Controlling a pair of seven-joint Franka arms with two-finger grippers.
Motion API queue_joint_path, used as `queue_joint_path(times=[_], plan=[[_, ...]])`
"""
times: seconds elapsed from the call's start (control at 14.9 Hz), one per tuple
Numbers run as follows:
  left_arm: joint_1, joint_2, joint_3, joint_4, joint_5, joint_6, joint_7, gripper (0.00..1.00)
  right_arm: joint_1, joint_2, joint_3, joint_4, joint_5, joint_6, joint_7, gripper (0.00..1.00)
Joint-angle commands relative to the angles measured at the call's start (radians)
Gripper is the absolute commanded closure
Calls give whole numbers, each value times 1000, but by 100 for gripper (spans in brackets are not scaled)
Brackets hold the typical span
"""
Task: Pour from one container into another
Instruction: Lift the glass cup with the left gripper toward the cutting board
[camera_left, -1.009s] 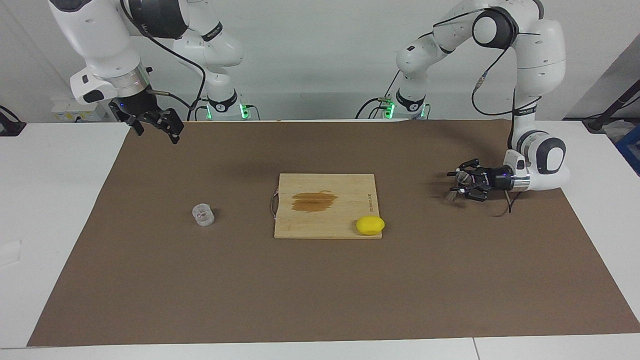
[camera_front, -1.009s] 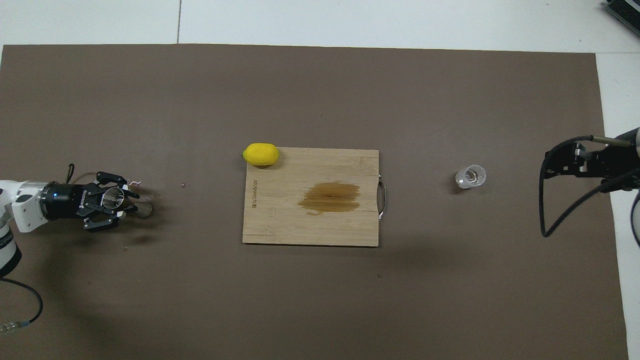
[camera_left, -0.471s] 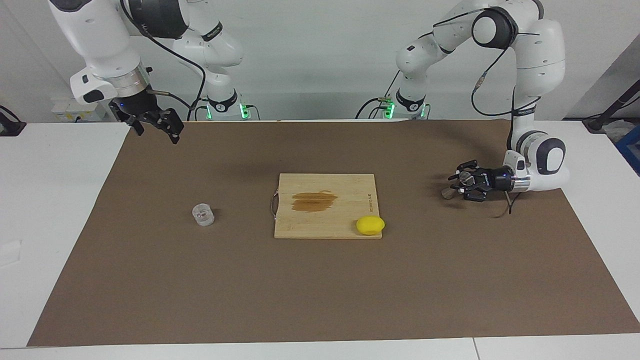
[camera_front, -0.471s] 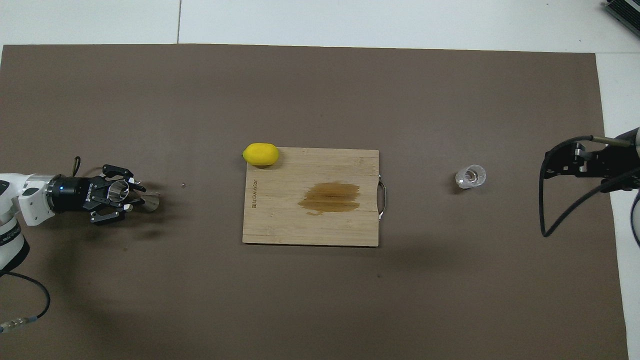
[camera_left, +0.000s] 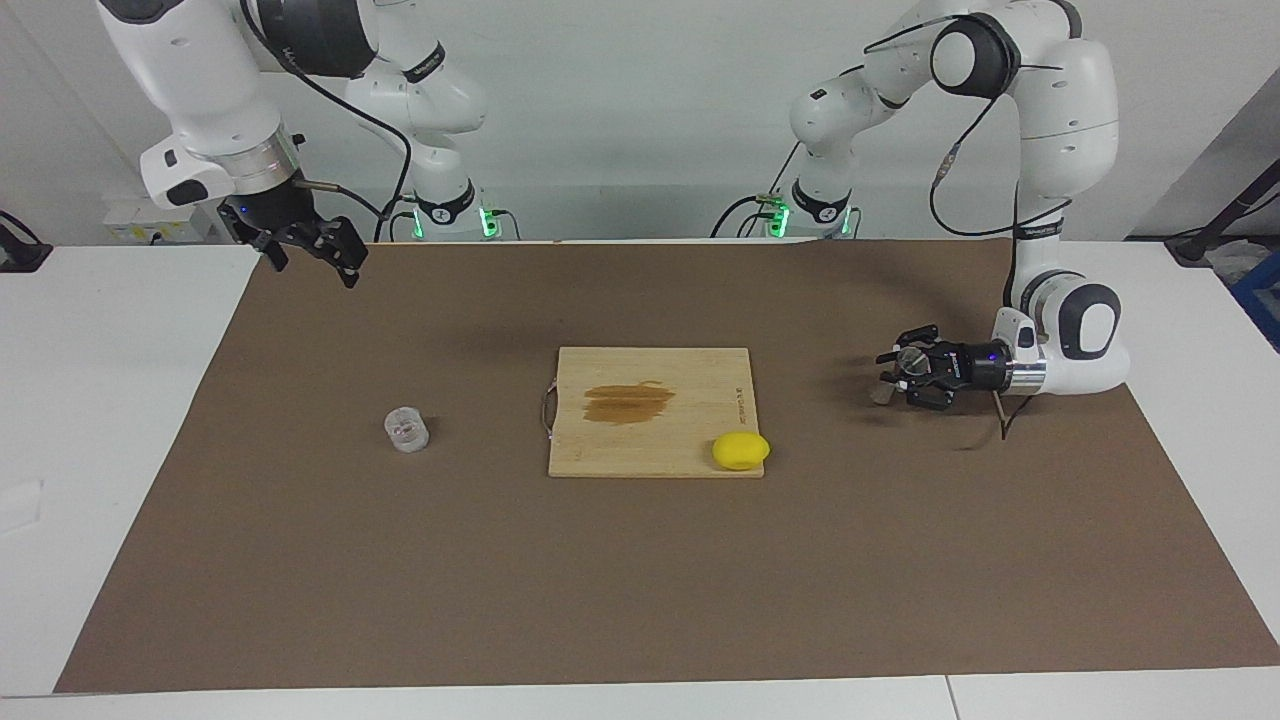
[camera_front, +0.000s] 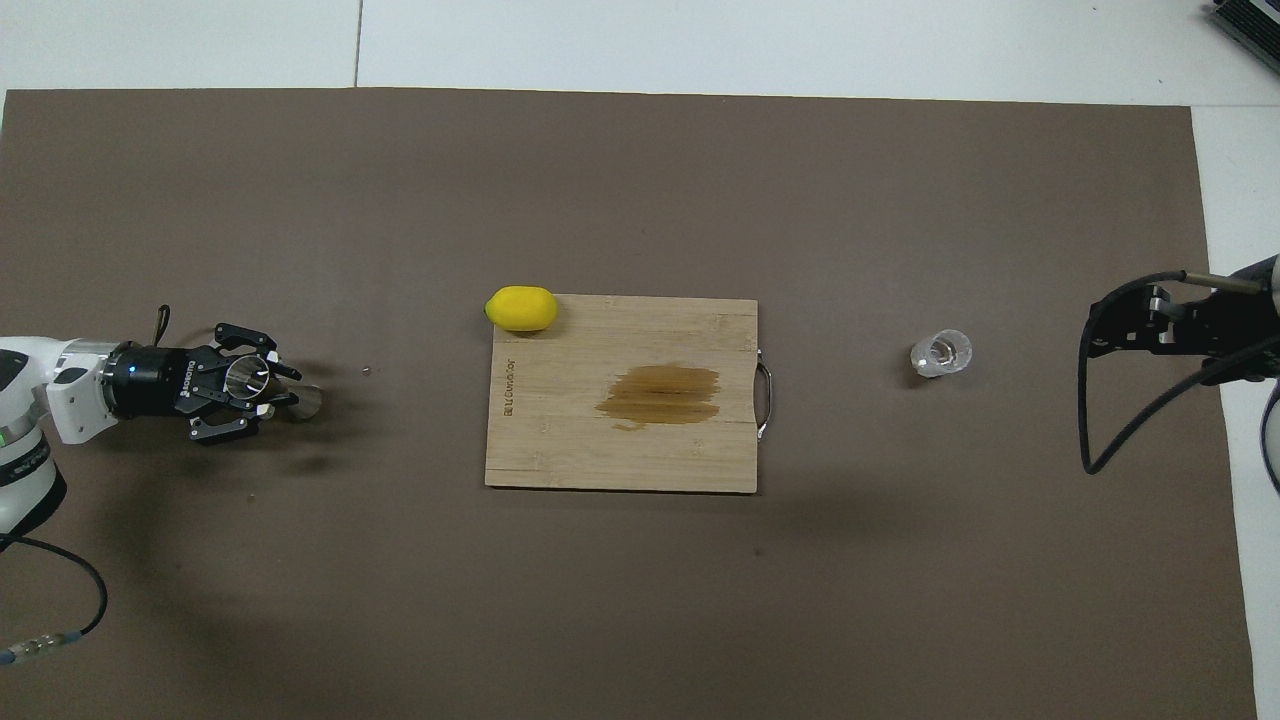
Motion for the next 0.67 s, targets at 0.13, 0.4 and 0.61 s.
queue_joint_path(times=[0.13, 0.4, 0.61], plan=[[-70, -131, 13, -64, -82, 3, -37, 70, -13, -20, 4, -22, 25, 10, -16, 0], [-169, -248, 13, -165, -204, 55, -43, 70, -13, -20, 4, -21, 25, 10, -16, 0], [-281, -274, 13, -196, -261, 123, -43, 69, -13, -20, 4, -21, 25, 10, -16, 0]])
